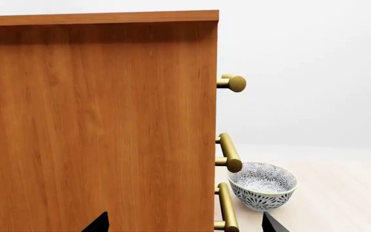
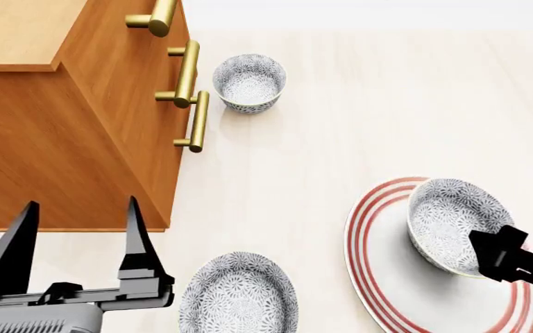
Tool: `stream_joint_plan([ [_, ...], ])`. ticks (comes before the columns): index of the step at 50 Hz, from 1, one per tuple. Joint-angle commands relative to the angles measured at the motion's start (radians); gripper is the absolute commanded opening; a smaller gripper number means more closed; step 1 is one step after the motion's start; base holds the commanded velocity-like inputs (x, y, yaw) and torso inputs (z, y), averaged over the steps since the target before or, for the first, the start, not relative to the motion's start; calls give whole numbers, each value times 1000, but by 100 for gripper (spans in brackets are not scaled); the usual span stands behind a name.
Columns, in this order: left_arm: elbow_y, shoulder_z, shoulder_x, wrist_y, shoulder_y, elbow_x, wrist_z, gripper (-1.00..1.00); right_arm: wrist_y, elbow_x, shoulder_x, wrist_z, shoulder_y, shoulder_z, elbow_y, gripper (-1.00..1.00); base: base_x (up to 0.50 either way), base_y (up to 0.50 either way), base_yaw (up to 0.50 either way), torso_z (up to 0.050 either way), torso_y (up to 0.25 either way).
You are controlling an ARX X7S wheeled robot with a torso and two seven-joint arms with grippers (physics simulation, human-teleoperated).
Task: Put the bowl in the middle on the plate.
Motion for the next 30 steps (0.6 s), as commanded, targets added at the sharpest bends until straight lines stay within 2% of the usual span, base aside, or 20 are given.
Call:
stream_joint_plan([
  [1,-1,4,-3,1,-1,-1,-4,100,-8,11,3,7,-6,8,-9,100,0,0,0,0,0],
  [17,-4,6,-8,6,-3,-2,-8,100,-79,-21,-15,16,17,114,-176,100,0,0,0,0,0],
  [23,-6,7,-9,8,-3,-2,-10,100,-125,-21,-65,3,19,178,-238,100,0,0,0,0,0],
  [30,-4,1,-12,14,-1,-7,-14,100,-232,-339,-153,-141,7,210,-379,100,0,0,0,0,0],
])
